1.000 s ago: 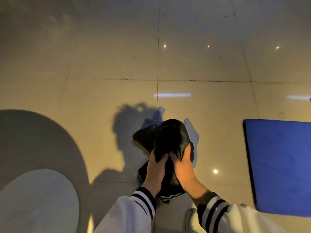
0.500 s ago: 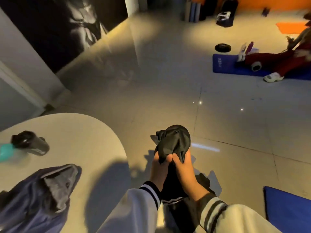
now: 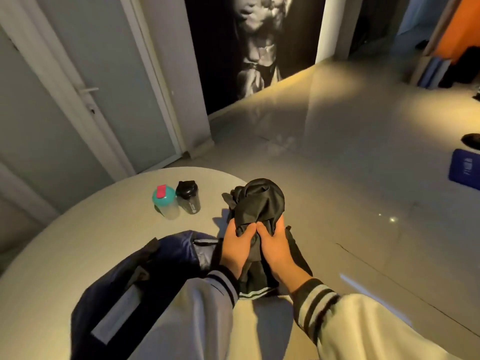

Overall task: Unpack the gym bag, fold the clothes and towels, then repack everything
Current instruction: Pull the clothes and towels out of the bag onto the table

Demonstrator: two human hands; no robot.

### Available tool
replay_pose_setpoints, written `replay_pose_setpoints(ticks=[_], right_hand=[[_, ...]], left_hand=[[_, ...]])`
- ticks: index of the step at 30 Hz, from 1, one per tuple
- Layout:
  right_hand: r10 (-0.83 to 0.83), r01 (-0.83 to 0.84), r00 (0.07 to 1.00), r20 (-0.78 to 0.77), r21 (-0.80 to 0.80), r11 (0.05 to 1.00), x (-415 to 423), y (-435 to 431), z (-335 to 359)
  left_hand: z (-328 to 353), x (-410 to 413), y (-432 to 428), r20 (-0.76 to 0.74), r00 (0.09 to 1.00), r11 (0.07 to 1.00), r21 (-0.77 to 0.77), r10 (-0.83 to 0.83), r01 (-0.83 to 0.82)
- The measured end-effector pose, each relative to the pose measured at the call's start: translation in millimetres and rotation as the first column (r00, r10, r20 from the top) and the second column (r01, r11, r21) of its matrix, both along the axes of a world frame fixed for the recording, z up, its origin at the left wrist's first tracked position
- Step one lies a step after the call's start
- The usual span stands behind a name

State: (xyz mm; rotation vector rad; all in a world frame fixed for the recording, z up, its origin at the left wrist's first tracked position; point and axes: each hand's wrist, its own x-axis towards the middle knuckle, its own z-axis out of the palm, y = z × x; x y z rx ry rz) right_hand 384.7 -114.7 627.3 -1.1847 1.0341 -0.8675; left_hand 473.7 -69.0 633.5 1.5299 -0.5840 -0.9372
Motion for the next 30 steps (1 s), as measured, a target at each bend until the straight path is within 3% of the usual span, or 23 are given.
replay_pose_setpoints(ticks=[8,12,18,24,30], right_hand=[[0.144,-0.103,0.978,-0.153,0.246,0.964,76,26,-103],[0.207,-0.137,0.961,-0.185,0.332,0.933,118,47,-131],[0.316,-0.235,0.935,-0.16,0.386,0.892,202,69,-160],[0.487,-0.416,0.867,-0.105,0.383,0.824,290,97,-138],[0.306,-0.251,0.885,-0.352,0.193,0.948,264,90,-124]], left_hand=[[-102,77,36,0.059,0.998,0.99,0.138,0.025,-0.033],[-142,110,56,-0.012,0.991,0.966,0.224,0.134,-0.128],[-158,185,89,0.122,0.967,0.937,0.245,0.225,-0.249],[-153,269,126,0.208,0.893,0.867,0.232,0.399,-0.442],[-147,253,103,0.254,0.919,0.906,0.224,0.303,-0.36]])
